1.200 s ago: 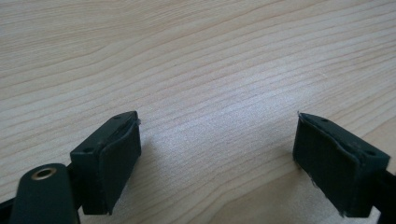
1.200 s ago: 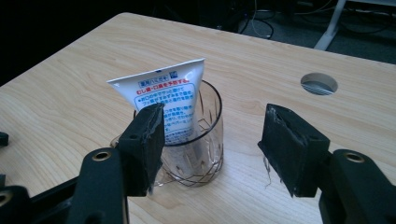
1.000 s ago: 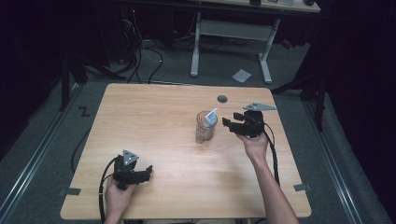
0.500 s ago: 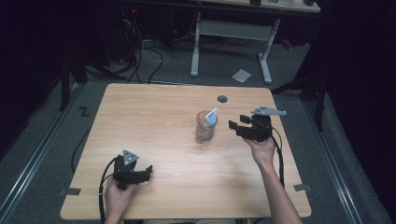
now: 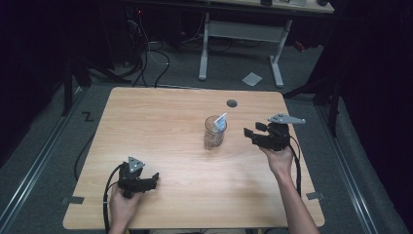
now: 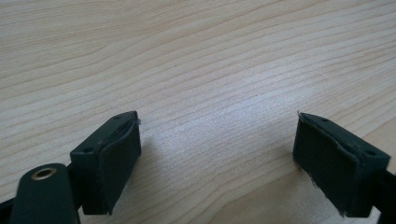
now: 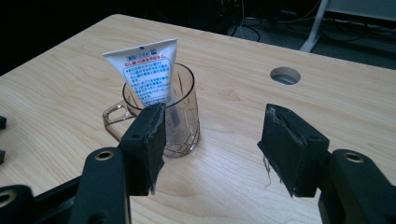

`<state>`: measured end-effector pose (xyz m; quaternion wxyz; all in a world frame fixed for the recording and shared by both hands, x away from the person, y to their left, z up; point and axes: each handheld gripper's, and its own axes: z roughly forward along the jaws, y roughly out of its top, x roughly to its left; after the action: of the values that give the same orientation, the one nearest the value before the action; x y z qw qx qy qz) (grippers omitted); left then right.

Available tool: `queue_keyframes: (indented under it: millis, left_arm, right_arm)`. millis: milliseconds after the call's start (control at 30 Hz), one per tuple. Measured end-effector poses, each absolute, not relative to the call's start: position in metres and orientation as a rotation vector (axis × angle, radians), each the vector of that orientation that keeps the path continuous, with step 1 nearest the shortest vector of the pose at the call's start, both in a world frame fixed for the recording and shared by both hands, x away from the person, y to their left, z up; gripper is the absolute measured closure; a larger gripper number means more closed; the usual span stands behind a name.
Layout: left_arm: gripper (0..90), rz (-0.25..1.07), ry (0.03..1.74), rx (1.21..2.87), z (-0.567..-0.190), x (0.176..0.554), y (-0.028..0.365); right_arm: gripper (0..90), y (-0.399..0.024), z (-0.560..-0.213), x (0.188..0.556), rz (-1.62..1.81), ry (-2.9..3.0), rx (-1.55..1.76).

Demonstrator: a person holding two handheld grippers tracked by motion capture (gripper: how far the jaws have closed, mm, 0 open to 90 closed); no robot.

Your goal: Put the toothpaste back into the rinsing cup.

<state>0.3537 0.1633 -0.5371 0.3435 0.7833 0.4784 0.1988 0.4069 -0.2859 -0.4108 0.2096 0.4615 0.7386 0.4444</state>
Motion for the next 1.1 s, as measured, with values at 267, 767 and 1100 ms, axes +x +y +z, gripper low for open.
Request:
queue_keyframes:
  millis: [267, 767, 1100]
  left_arm:
    - [15.5, 0.517, 1.244, 2.036, -0.537, 0.354, 0.163]
    - [15.5, 0.517, 1.243, 2.035, -0.537, 0.354, 0.163]
    - [15.5, 0.517, 1.243, 2.036, -0.537, 0.354, 0.163]
  right_arm:
    - [40.2, -0.295, -0.416, 0.400, 1.239, 2.040, 1.302]
    - [40.3, -0.304, -0.428, 0.385, 1.273, 2.021, 1.325]
    - [40.5, -0.297, -0.443, 0.384, 1.257, 2.055, 1.343]
